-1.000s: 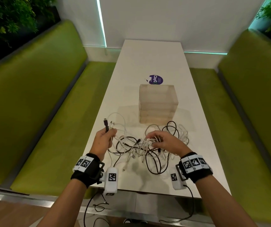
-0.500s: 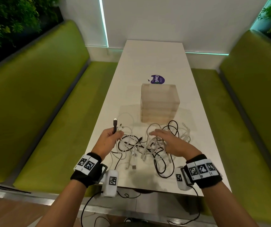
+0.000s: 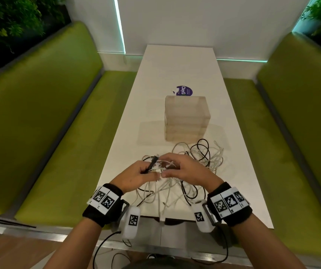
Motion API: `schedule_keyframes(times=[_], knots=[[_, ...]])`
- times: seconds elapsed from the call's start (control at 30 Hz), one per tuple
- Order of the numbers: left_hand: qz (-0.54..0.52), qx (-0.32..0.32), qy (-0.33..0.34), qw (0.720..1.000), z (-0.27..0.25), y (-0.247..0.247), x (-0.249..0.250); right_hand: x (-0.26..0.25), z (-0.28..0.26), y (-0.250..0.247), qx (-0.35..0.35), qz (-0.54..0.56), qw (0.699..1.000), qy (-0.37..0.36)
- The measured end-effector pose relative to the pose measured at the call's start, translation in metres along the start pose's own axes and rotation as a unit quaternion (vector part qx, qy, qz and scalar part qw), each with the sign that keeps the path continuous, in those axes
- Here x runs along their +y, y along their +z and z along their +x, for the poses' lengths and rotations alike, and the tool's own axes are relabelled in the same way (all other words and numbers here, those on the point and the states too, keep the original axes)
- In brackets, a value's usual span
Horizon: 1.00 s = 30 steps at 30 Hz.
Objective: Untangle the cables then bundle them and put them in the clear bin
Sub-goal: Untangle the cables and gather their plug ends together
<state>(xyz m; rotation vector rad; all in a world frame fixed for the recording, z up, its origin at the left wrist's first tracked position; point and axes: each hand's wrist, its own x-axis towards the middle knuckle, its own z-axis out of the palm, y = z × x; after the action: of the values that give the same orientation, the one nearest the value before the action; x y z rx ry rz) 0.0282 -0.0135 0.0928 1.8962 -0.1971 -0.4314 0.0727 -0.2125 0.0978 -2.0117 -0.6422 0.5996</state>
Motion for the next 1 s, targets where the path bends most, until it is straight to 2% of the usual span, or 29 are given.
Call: schedule_keyframes(times=[0.1, 0.3, 0.4, 0.5, 0.6, 0.67, 0.8, 0.83, 0.9, 1.0], knots=[[-0.026, 0.052, -0.010, 0.998, -0.003, -0.006, -0.008, 0.006, -0.005, 0.007, 0.009, 0.041, 0.999, 0.009], [-0.148, 0.168, -0.015, 0.974, -0.006, -0.019, -0.021, 0.014, -0.018, 0.028, -0.105, 0.089, 0.989, 0.050], [-0.202, 0.203, -0.012, 0.958, -0.006, -0.029, -0.024, 0.024, -0.024, 0.046, -0.167, -0.008, 0.985, 0.043], [-0.232, 0.215, -0.003, 0.949, -0.006, -0.035, -0.023, 0.032, -0.028, 0.071, -0.227, -0.137, 0.964, 0.010], [-0.246, 0.215, 0.005, 0.945, -0.008, -0.036, -0.022, 0.041, -0.031, 0.094, -0.263, -0.188, 0.945, 0.042], [-0.257, 0.213, 0.007, 0.943, -0.009, -0.038, -0.021, 0.047, -0.032, 0.106, -0.283, -0.227, 0.931, 0.039], [-0.264, 0.206, 0.008, 0.942, -0.012, -0.039, -0.022, 0.046, -0.036, 0.113, -0.372, -0.246, 0.892, 0.069], [-0.265, 0.205, 0.008, 0.942, -0.013, -0.039, -0.022, 0.045, -0.035, 0.111, -0.374, -0.246, 0.891, 0.076], [-0.270, 0.208, 0.009, 0.940, -0.014, -0.040, -0.023, 0.043, -0.029, 0.106, -0.326, -0.231, 0.914, 0.064], [-0.279, 0.211, 0.009, 0.937, -0.014, -0.040, -0.024, 0.045, -0.007, 0.096, -0.167, -0.206, 0.964, 0.020]])
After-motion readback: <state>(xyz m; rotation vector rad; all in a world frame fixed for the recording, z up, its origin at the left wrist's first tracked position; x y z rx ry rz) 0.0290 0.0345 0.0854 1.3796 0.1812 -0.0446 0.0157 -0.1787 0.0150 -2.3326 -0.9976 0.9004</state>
